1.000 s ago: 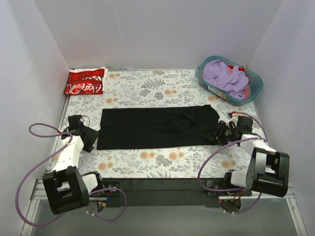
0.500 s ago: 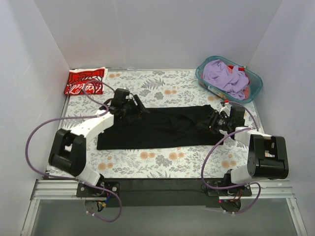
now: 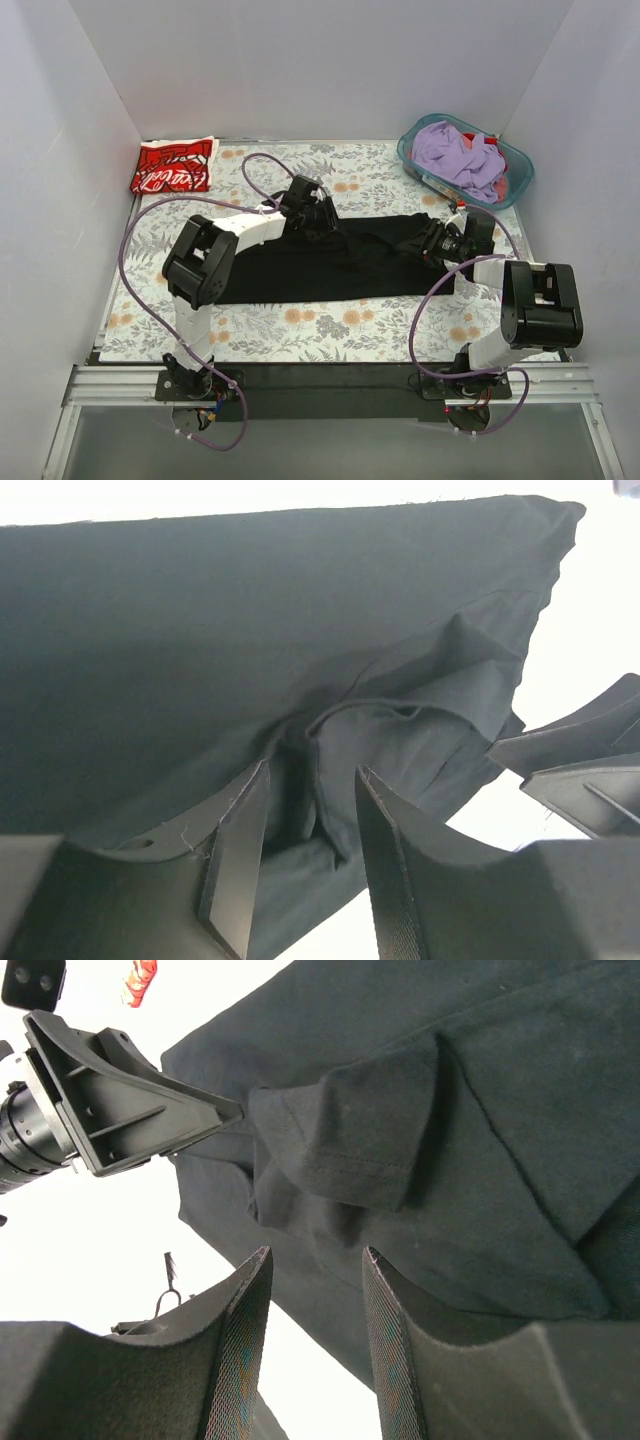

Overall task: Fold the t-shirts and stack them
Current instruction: Fold the tshirt

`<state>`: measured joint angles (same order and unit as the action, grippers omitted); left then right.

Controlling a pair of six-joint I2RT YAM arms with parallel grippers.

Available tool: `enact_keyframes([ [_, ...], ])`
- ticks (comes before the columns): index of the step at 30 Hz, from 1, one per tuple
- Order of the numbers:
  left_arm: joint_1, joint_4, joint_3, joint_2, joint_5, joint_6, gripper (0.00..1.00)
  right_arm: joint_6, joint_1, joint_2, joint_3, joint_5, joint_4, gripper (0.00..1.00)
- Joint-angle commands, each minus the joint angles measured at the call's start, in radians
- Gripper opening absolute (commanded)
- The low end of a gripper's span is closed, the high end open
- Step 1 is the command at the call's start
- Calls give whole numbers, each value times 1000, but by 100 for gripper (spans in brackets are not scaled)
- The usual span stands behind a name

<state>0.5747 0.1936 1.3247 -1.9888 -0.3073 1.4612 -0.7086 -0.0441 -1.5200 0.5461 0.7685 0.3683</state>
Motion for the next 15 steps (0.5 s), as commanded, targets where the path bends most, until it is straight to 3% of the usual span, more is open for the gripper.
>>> enact_keyframes([
  [1, 16, -20, 62, -19, -32, -18, 38, -11, 4, -22, 29, 6, 47, 48],
  [13, 37, -46, 119, -102, -38, -36, 36, -11, 4, -78, 25, -8, 72, 48],
  [14, 37, -51, 120, -105, -39, -35, 36, -12, 4, -80, 25, -9, 73, 48],
  [15, 42, -52, 122, -105, -42, -36, 28, -17, 4, -85, 25, -14, 75, 48],
])
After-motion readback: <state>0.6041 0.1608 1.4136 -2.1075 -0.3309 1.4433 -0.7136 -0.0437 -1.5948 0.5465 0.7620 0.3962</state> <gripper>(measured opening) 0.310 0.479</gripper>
